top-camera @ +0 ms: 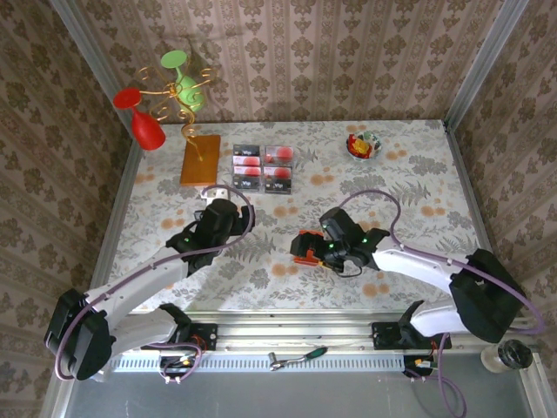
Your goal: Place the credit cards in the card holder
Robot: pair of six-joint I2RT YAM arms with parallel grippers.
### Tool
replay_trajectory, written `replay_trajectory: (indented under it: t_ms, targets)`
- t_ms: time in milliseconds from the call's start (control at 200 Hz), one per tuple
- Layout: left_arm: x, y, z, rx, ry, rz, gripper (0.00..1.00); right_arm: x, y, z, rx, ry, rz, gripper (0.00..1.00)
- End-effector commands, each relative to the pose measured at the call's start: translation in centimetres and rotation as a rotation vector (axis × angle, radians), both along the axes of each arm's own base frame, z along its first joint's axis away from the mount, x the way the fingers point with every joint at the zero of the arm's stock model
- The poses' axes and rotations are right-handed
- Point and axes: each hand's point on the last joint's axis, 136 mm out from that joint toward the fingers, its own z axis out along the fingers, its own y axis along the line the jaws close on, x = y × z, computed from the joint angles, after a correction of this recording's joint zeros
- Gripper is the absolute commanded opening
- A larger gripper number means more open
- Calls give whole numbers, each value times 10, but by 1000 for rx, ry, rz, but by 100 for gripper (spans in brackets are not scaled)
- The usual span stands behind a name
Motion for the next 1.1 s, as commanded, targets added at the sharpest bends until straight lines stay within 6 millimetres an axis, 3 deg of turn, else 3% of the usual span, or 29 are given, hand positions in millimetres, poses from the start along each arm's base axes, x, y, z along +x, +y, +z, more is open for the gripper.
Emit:
replay_trajectory:
  t_ms: [0, 295, 575, 750, 1095]
  targets:
    - [-3, -1, -5, -13, 29, -6, 100, -8, -16, -10, -9, 38, -29, 100]
    - [-4, -12, -13, -14, 69, -32, 100, 2, -15, -8, 91, 30, -56, 100]
    - [-5, -16, -12, -23, 73, -41, 100, 5, -15, -15, 119, 39, -83, 63]
    - [-6, -18, -9, -25, 67, -44, 100, 4, -16, -23, 112, 58, -93, 57]
    - [-6, -22, -7, -27, 65, -50, 100, -1, -24, -34, 92, 77, -120, 57]
